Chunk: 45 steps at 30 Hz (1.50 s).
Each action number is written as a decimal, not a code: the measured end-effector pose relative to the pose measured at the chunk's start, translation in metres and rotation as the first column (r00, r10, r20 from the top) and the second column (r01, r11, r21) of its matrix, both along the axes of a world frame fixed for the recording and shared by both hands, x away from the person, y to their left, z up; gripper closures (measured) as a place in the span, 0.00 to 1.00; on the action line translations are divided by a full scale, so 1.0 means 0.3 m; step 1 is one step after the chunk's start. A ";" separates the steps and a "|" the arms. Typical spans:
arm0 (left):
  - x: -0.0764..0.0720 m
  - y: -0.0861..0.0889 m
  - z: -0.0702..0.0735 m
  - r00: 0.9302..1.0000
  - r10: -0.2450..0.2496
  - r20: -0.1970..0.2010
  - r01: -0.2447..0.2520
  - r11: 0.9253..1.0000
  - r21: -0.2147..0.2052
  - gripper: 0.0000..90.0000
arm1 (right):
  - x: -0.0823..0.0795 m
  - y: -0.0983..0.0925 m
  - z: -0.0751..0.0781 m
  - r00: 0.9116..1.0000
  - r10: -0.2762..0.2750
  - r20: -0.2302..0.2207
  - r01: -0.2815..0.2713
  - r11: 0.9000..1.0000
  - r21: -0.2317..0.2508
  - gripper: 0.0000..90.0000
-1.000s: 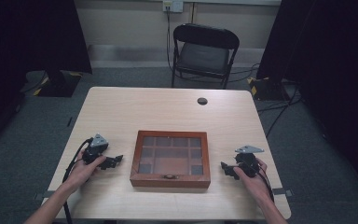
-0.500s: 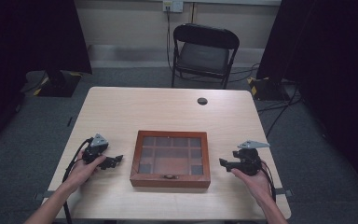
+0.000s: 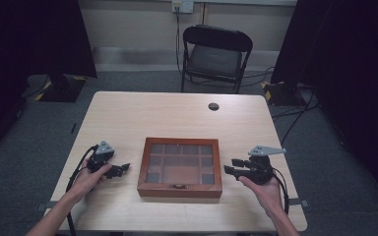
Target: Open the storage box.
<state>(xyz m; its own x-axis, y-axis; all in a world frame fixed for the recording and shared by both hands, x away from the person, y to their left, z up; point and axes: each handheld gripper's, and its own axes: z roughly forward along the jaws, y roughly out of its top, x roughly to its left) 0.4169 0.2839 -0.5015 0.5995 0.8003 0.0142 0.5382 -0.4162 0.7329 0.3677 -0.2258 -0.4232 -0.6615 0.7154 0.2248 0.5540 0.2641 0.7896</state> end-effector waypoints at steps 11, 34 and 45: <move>0.001 0.000 0.000 1.000 0.001 -0.001 -0.001 1.000 -0.002 0.13 | -0.033 0.094 0.017 0.992 0.128 -0.006 -0.128 0.992 0.018 0.69; 0.002 0.000 0.000 1.000 0.006 -0.004 -0.006 1.000 0.000 0.12 | -0.028 0.425 0.022 0.914 0.405 -0.030 -0.405 0.914 0.021 0.89; 0.002 -0.001 0.000 1.000 0.007 -0.004 -0.007 1.000 -0.002 0.12 | -0.024 0.451 -0.027 0.898 0.436 -0.055 -0.437 0.899 -0.016 0.92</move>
<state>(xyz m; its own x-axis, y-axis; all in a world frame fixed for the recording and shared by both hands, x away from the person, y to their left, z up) 0.4176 0.2837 -0.5017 0.5937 0.8047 0.0102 0.5444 -0.4109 0.7313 0.3605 -0.0904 -0.4312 -0.8975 0.3636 0.2495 0.4158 0.5097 0.7532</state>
